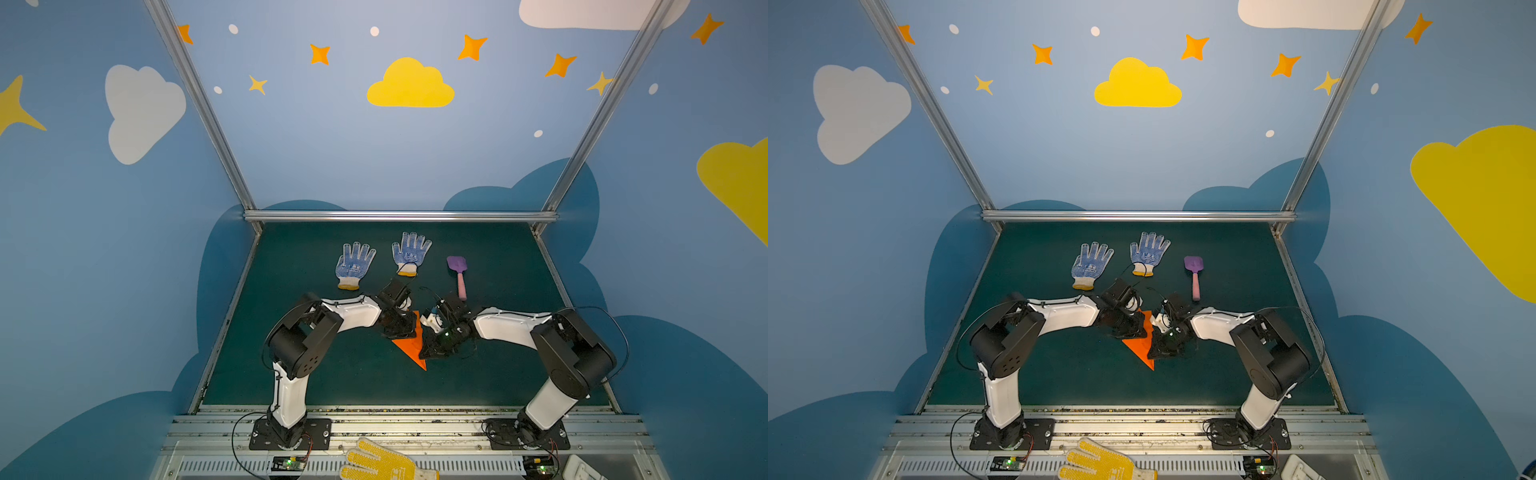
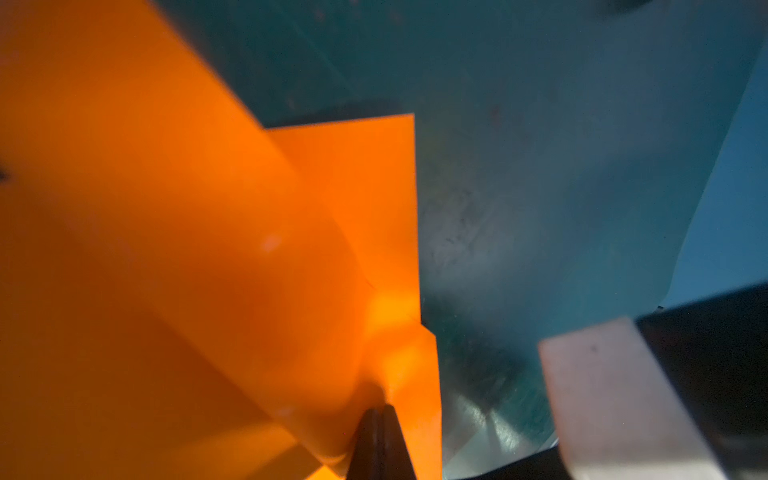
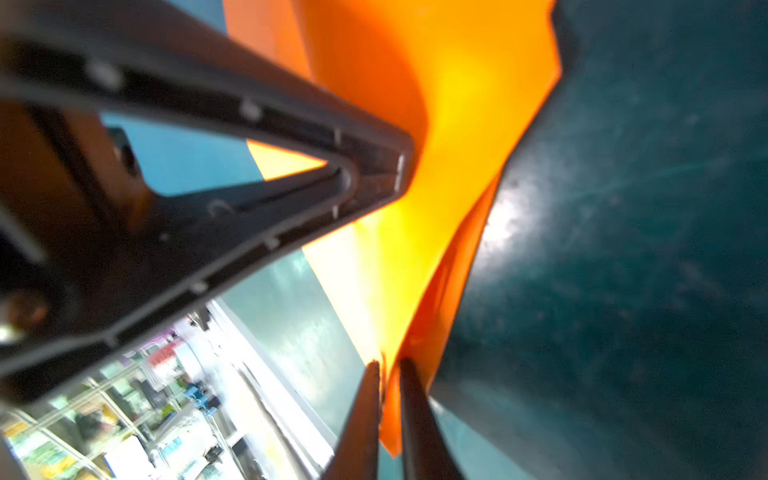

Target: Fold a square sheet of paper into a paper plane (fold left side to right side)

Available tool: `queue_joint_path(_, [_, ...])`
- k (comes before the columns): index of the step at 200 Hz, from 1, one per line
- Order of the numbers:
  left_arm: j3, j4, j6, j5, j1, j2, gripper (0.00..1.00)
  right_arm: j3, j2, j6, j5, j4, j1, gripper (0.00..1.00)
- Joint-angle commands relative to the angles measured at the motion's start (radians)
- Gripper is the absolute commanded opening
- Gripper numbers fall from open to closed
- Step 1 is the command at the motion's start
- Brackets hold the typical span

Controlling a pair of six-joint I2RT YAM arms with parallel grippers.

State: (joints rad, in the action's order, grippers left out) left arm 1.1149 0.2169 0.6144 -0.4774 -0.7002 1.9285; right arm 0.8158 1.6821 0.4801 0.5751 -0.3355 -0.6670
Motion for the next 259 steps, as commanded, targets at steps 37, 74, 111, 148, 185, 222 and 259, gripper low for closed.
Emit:
queue_joint_path(37, [-0.039, 0.053, 0.044, 0.093, 0.018, -0.004, 0.04, -0.014, -0.156, 0.019, -0.077, -0.094, -0.002, 0.39])
queue_joint_path(74, [-0.056, 0.044, 0.065, 0.103, 0.019, -0.02, 0.04, 0.003, -0.117, 0.016, -0.082, -0.095, -0.036, 0.45])
queue_joint_path(111, [-0.07, 0.038, 0.071, 0.107, 0.019, -0.03, 0.04, 0.021, -0.067, 0.012, -0.112, -0.097, -0.058, 0.45])
queue_joint_path(148, [-0.075, 0.031, 0.071, 0.106, 0.021, -0.031, 0.04, 0.025, -0.036, 0.009, -0.122, -0.093, -0.056, 0.41])
queue_joint_path(185, [-0.074, 0.027, 0.069, 0.099, 0.021, -0.027, 0.04, 0.019, -0.022, 0.011, -0.119, -0.078, -0.054, 0.35])
queue_joint_path(222, [-0.072, 0.026, 0.067, 0.095, 0.021, -0.028, 0.04, 0.015, -0.007, 0.005, -0.11, -0.071, -0.051, 0.26])
queue_joint_path(259, [-0.069, 0.023, 0.063, 0.086, 0.021, -0.037, 0.04, 0.012, 0.001, 0.0, -0.109, -0.067, -0.046, 0.17])
